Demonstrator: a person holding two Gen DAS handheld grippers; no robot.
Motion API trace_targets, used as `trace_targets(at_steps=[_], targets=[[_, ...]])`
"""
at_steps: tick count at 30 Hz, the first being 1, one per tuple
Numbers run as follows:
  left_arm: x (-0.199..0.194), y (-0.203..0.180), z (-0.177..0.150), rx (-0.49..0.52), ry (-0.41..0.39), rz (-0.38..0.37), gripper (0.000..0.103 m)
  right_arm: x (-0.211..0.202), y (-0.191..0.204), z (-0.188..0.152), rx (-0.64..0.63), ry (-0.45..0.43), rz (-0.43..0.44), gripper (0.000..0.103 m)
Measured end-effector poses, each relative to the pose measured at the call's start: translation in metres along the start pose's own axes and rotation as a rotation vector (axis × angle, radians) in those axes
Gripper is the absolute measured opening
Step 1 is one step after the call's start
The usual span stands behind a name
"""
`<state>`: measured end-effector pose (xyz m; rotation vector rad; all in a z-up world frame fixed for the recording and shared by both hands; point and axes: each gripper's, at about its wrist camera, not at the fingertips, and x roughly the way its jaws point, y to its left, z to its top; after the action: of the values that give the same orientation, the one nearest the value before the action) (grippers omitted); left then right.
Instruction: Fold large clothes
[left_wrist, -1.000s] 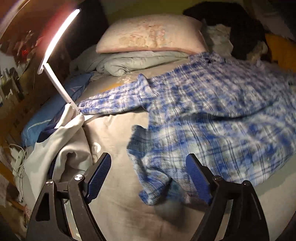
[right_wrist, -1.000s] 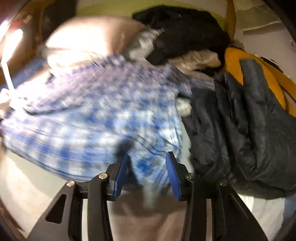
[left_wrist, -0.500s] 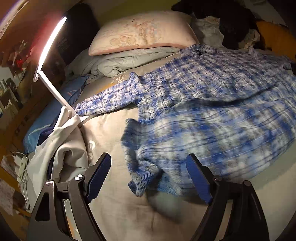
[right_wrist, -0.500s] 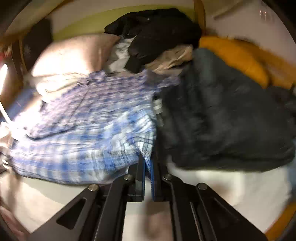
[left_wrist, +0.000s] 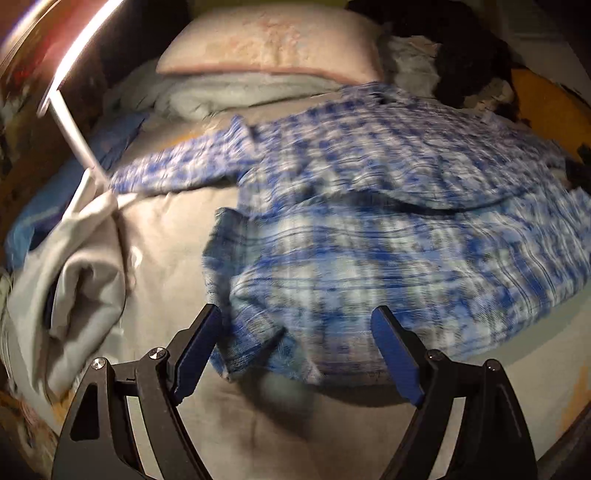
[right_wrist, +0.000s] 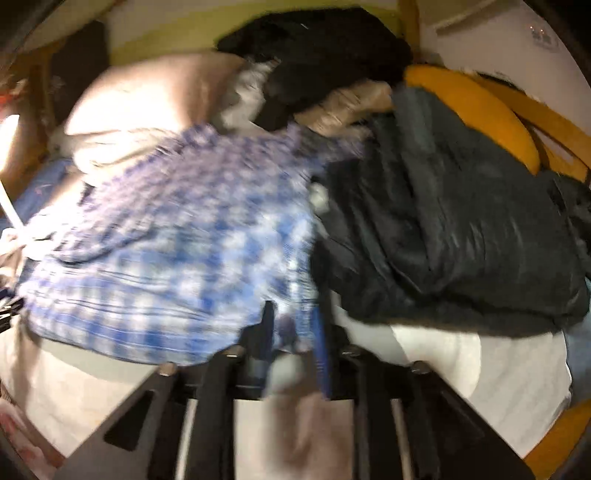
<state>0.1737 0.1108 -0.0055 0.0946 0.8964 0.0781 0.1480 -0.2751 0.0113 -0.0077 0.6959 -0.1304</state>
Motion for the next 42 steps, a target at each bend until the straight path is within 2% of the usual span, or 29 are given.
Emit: trace_targets(at_steps=[2,4,5,7,8,9,11,14,16,17,18,21,24,29,32,36,39,42], targets=[[-0.005,0.014,0.002,-0.090,-0.036,0.017,0.082,-0.003,0.010,0.006,-0.026,-0.029,-0.006,0.049],[-0.009,0.032,0.005,-0.171,-0.050,-0.008,0.082,0.000,0.016,0.008,-0.039,-0.037,0.005,0.056],[-0.008,0.042,0.006,-0.210,-0.042,-0.025,0.082,0.004,0.016,0.010,-0.031,-0.031,0.021,0.061],[-0.001,0.058,0.005,-0.267,0.000,-0.080,0.080,0.008,0.015,0.008,0.006,-0.011,0.058,0.061],[0.004,0.063,0.004,-0.289,0.029,-0.118,0.073,0.012,0.015,0.005,0.018,0.004,0.077,0.062],[0.008,0.066,0.003,-0.300,0.050,-0.139,0.064,0.018,0.017,0.006,0.024,0.026,0.095,0.062],[0.013,0.064,0.001,-0.290,0.094,-0.154,0.062,0.026,0.020,0.006,0.009,0.042,0.089,0.062],[0.016,0.060,-0.003,-0.278,0.109,-0.133,0.062,0.020,0.026,-0.002,-0.032,0.038,0.067,0.062],[0.019,0.064,-0.006,-0.299,0.126,-0.175,0.047,0.020,0.031,-0.004,-0.052,0.044,0.069,0.062],[0.021,0.067,-0.007,-0.315,0.130,-0.209,0.031,0.020,0.032,-0.005,-0.058,0.048,0.070,0.062],[0.021,0.069,-0.007,-0.324,0.130,-0.234,0.024,0.021,0.033,-0.006,-0.063,0.052,0.069,0.063],[0.012,0.071,-0.006,-0.316,0.090,-0.239,0.015,0.027,0.036,-0.009,-0.079,0.072,0.052,0.066],[0.000,0.075,-0.003,-0.305,0.054,-0.229,0.008,0.037,0.036,-0.012,-0.097,0.113,-0.003,0.066],[-0.013,0.084,-0.002,-0.297,0.046,-0.138,0.004,0.052,0.028,-0.019,-0.082,0.162,-0.048,0.066],[-0.013,0.090,-0.003,-0.292,0.047,-0.095,0.003,0.055,0.021,-0.020,-0.057,0.178,-0.057,0.070],[0.001,0.100,-0.006,-0.341,0.080,-0.110,0.003,0.052,0.016,-0.016,-0.032,0.161,-0.075,0.070],[-0.001,0.102,-0.006,-0.353,0.063,-0.105,0.004,0.044,0.017,-0.012,-0.012,0.128,-0.064,0.070],[-0.016,0.096,-0.003,-0.307,0.011,-0.080,0.005,0.032,0.020,-0.009,-0.027,0.078,-0.082,0.076]])
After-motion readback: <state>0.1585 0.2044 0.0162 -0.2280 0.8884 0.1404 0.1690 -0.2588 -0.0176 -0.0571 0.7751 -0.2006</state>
